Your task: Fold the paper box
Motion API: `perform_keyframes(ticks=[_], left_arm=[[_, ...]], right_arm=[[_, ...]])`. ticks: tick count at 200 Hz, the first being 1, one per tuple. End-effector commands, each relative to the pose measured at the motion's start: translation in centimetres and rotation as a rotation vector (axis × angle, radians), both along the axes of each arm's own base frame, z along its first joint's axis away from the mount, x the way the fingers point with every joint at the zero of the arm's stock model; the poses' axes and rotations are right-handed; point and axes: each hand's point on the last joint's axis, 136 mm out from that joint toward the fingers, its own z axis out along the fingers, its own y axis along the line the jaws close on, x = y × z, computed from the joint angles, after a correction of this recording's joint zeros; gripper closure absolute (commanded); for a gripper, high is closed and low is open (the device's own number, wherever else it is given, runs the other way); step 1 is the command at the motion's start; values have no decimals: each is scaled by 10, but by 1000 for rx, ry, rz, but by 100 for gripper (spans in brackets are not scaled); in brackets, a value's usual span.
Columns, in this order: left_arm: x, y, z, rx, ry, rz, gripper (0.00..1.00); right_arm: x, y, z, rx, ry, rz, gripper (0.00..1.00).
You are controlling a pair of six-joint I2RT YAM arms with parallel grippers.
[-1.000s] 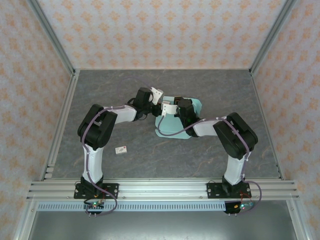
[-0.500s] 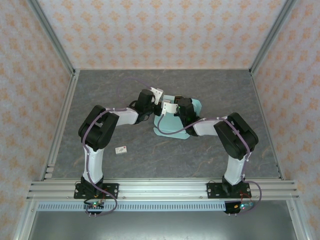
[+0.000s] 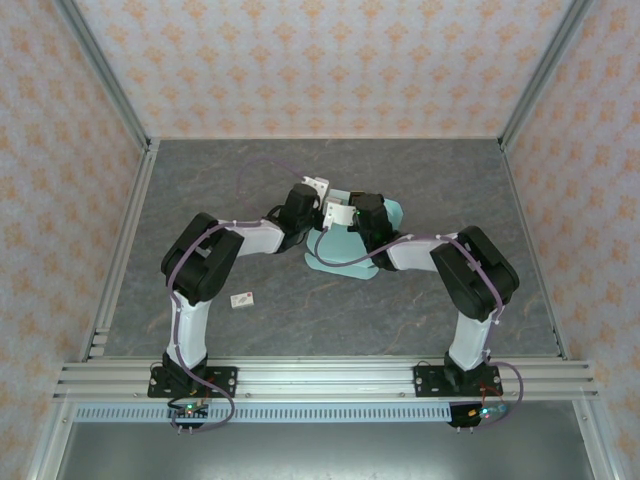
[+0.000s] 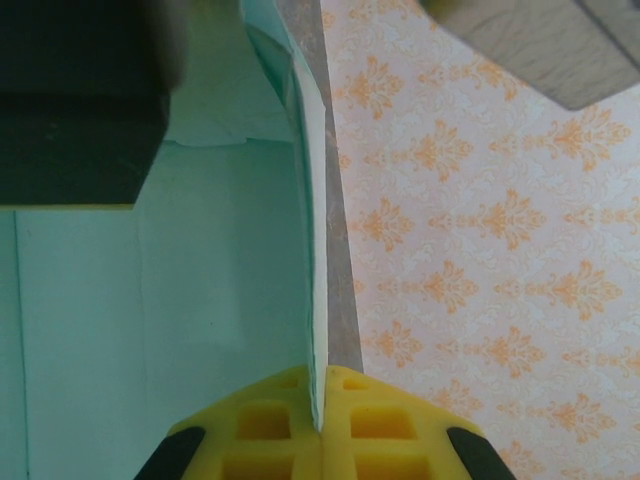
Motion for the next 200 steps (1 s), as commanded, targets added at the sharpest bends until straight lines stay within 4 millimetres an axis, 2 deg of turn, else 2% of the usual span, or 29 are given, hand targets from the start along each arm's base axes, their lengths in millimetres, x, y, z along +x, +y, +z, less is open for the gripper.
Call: perform_keyframes(ticks=[1, 52, 77, 105, 167, 182, 200], left_arm=[[29, 29, 29, -61, -97, 199, 83], [34, 38, 23, -88, -73, 316, 88], [35, 31, 23, -97, -69, 295, 89], [33, 36, 25, -70, -78, 298, 93], [26, 31, 27, -58, -83, 220, 100], [25, 31, 28, -47, -84, 206, 100], [23, 32, 28, -37, -85, 197, 100]], right_arm=[[-9, 19, 10, 55, 23, 78, 100], [-11, 23, 8, 60, 29, 84, 100], [-9, 22, 8, 58, 26, 77, 100], [-8, 21, 10, 60, 20, 67, 100], [-4, 14, 14, 77, 2, 34, 100], [-3, 11, 19, 113, -8, 21, 93], [-2, 7, 26, 165, -3, 5, 80]])
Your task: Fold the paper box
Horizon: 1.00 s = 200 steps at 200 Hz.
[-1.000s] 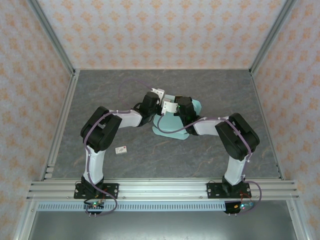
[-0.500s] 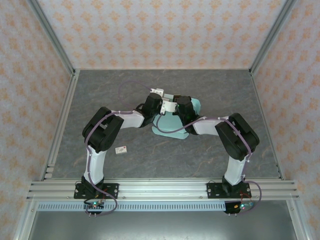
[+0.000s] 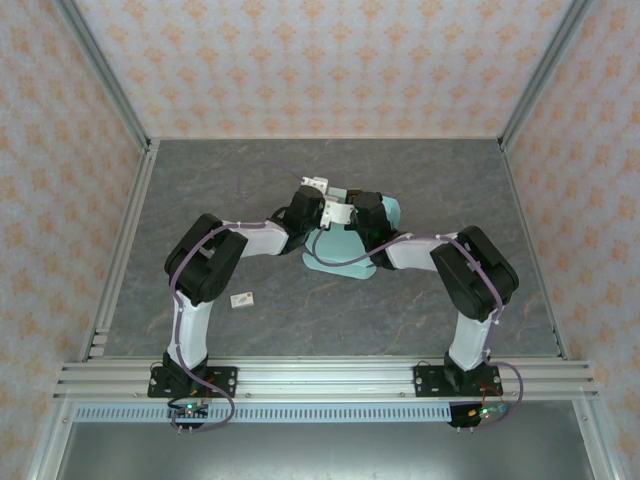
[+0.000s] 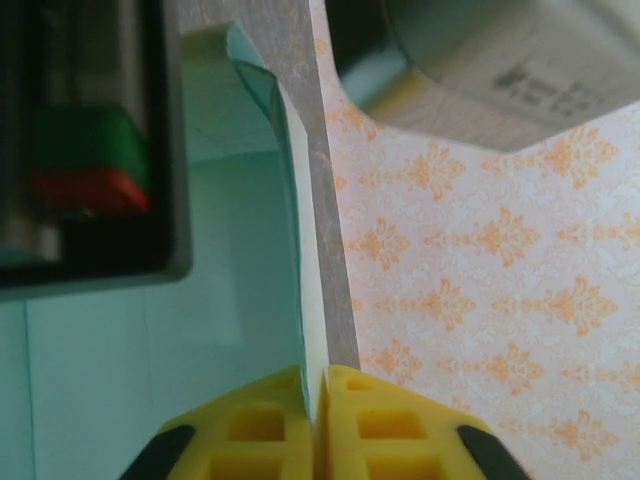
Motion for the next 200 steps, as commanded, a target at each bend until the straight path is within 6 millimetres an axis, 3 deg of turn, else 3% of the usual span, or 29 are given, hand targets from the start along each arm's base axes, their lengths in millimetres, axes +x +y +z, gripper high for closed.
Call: perform_keyframes(ticks=[1, 34, 77, 111, 139, 149, 152, 168, 200], left_arm=[[19, 28, 28, -30, -80, 88, 100], [15, 29, 29, -15, -80, 68, 100], [11, 34, 29, -1, -78, 67, 100], [5, 43, 29, -2, -59, 95, 100], [-1, 55, 27, 5, -14, 138, 100], [-4, 61, 20, 18, 8, 153, 100], [-4, 61, 33, 4, -11, 157, 100], [-10, 67, 34, -4, -9, 178, 100], [-20, 74, 29, -15, 1, 201, 100]], right_arm=[[-3, -3, 19, 123, 2, -17, 80], [-5, -2, 33, 222, 19, -23, 60], [-14, 0, 54, 356, 52, -21, 51], [-34, -3, 79, 570, 151, -45, 44], [-63, -10, 106, 790, 280, -75, 38], [-72, -14, 113, 856, 328, -102, 37], [-75, -16, 115, 872, 338, -112, 37], [-86, -26, 117, 939, 403, -185, 36], [-86, -44, 122, 1178, 530, -445, 34]])
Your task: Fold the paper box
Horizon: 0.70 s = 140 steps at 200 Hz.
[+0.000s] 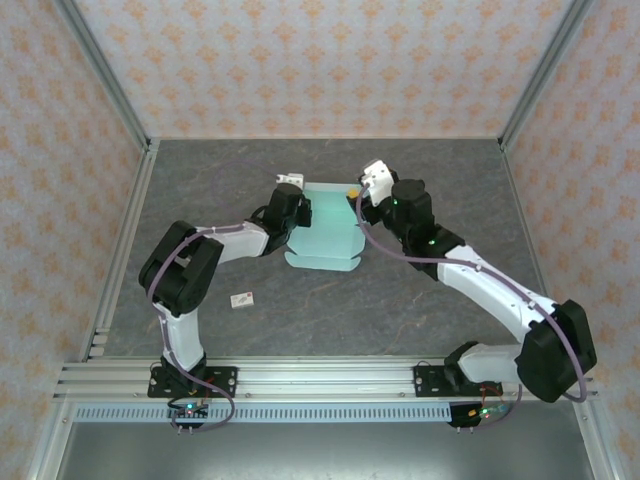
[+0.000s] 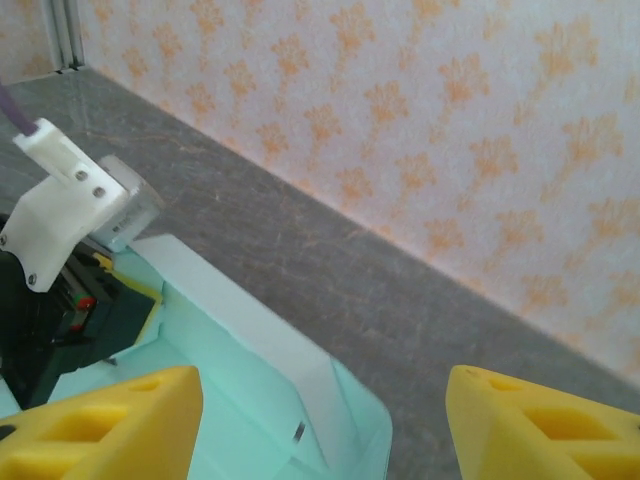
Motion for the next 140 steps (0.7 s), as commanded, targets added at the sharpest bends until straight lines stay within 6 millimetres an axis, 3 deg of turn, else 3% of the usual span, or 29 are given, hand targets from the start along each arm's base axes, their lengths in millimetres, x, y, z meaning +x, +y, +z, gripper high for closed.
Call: perform_keyframes(ticks=[1, 47, 92, 140], left_arm=[[-6, 15, 6, -14, -5, 67, 100], [-18, 26, 9, 21, -33, 97, 100], [-23, 26, 10, 36, -40, 95, 100], [-23, 23, 12, 40, -48, 87, 100]], right_arm=[[-4, -14, -15, 210, 270, -179, 34], [6, 6, -25, 380, 545, -336, 36], [17, 29, -48, 359, 667, -372, 38], [33, 40, -65, 338, 710, -391, 38]])
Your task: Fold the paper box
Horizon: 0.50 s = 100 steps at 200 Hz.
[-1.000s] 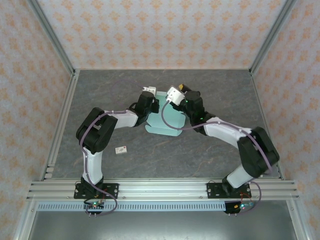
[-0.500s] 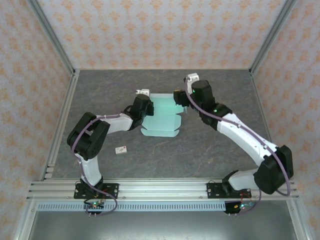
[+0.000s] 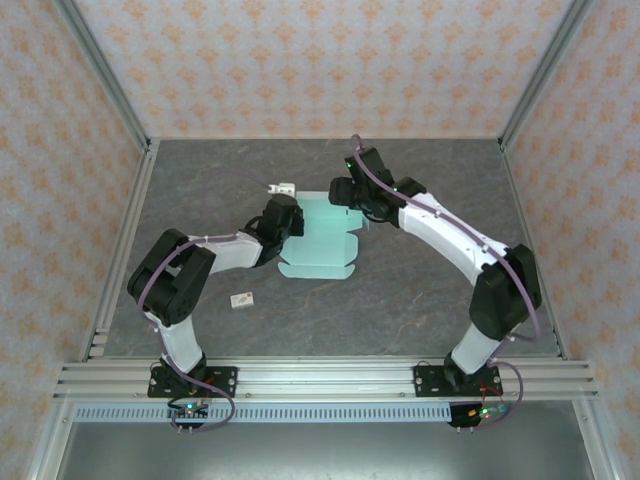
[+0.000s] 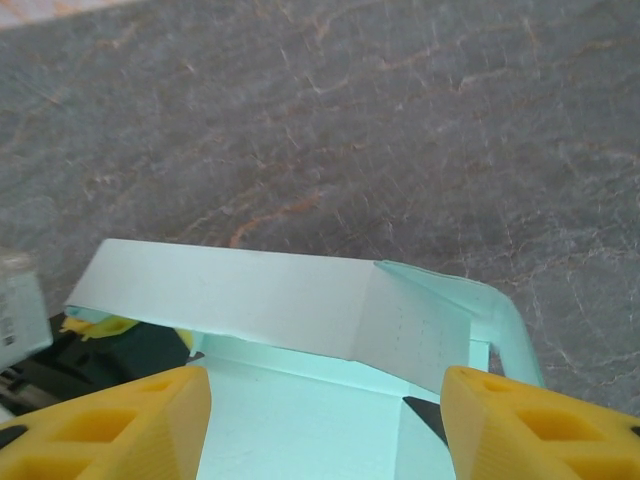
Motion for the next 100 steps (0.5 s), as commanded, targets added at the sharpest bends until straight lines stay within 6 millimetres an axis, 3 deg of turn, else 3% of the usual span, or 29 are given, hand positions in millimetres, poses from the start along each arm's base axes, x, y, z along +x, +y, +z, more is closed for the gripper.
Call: perform_keyframes(ticks=[1, 54, 100], left_arm=[[3, 2, 19, 1, -59, 22, 100], [2, 1, 23, -4, -72, 24, 100], [2, 1, 23, -5, -81, 27, 100]], right_arm=[[4, 2, 3, 8, 28, -27, 38], [16, 0, -16, 46, 98, -62, 38], [15, 19, -37, 134, 166, -47, 46]])
